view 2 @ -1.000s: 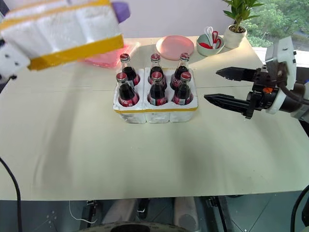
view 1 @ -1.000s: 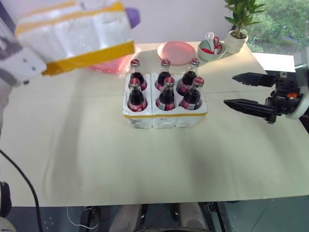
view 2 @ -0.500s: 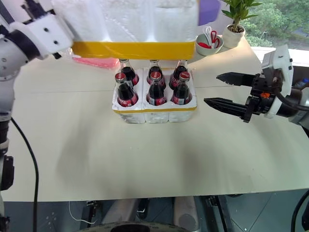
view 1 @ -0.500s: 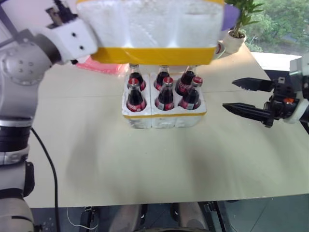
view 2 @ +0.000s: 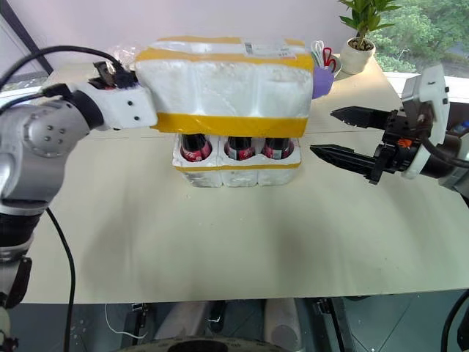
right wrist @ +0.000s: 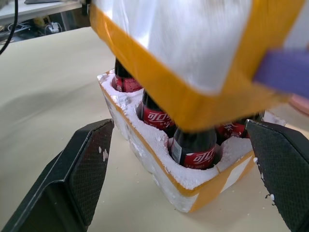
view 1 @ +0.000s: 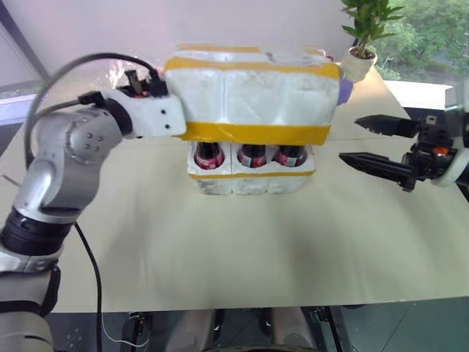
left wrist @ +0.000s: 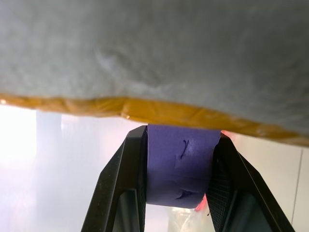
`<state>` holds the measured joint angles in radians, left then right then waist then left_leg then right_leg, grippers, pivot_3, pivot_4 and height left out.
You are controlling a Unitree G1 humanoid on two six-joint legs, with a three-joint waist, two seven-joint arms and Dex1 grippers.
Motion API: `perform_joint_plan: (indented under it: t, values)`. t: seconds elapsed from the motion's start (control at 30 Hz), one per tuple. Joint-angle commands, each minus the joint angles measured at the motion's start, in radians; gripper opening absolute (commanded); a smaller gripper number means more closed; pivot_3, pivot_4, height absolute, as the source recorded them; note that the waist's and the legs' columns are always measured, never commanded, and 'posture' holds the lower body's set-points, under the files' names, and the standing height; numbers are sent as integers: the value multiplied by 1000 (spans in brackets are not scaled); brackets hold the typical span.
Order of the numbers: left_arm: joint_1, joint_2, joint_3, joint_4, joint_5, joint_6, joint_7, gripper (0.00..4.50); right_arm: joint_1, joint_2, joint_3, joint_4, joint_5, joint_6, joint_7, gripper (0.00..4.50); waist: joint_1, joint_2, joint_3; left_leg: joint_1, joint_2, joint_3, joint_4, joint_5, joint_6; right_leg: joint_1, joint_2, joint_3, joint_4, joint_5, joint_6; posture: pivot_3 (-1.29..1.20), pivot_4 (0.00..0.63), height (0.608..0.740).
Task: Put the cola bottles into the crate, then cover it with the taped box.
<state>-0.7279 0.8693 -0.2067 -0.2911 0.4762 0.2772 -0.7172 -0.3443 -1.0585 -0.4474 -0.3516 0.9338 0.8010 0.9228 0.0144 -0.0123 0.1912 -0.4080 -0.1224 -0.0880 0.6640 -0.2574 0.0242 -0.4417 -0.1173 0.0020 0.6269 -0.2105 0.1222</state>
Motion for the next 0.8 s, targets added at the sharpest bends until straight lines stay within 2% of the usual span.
perform_joint_plan:
  t: [0.03,0.07,0.1,0.17,0.27,0.37,0.5,0.53,0.6,0.63,0.73,0.8]
  values:
    - [6,16,17,-44,45,-28,3,1567,-19,1,-39,-15,22,-5,-8,4500,-1,0,0,0,0,0,0,0,0,0,0,0,0,0,0,0,150,740]
    - [18,20,23,-50,49,-30,0,1567,-18,1,-41,-15,25,-4,-10,4500,-2,0,0,0,0,0,0,0,0,0,0,0,0,0,0,0,150,740]
    - [32,20,31,-57,46,-25,-6,2108,-16,2,-42,-16,25,-5,-11,4500,-3,0,0,0,0,0,0,0,0,0,0,0,0,0,0,0,150,740]
    - [57,24,43,-74,43,-18,-20,2877,-10,1,-44,-18,26,-5,-11,4500,-2,0,0,0,0,0,0,0,0,0,0,0,0,0,0,0,150,740]
    - [111,34,99,-109,-5,30,-68,4382,2,-3,-47,-15,23,-4,-8,4500,-1,0,0,0,0,0,0,0,0,0,0,0,0,0,0,0,150,740]
    - [154,35,195,-143,-118,113,-144,4453,15,-10,-55,-9,18,-4,2,4500,-1,0,0,0,0,0,0,0,0,0,0,0,0,0,0,0,150,740]
    - [202,9,422,-201,-483,376,-347,4453,26,-21,-55,12,7,-5,22,4500,-3,0,0,0,0,0,0,0,0,0,0,0,0,0,0,0,150,740]
    - [196,6,503,-197,-619,495,-413,4453,26,-25,-52,16,7,-4,29,4500,-2,0,0,0,0,0,0,0,0,0,0,0,0,0,0,0,150,740]
    - [180,41,661,-138,-869,728,-551,4453,27,-36,-42,28,-1,-7,53,4500,-4,0,0,0,0,-1,0,0,0,0,2,-1,1,0,0,0,150,740]
    - [176,59,707,-115,-949,803,-586,4453,27,-39,-38,32,-4,-9,61,4500,-5,0,0,0,1,-1,0,0,0,0,3,-1,1,0,0,0,150,740]
    - [196,181,776,13,-1119,938,-714,4453,21,-56,-21,65,-31,-23,100,4500,-9,0,0,1,1,-1,0,0,0,0,4,-1,1,-1,0,0,150,740]
    - [233,246,766,53,-1175,953,-761,4453,13,-67,-13,91,-43,-27,128,4500,-11,1,0,1,1,0,0,0,0,0,3,-1,1,-1,0,0,150,740]
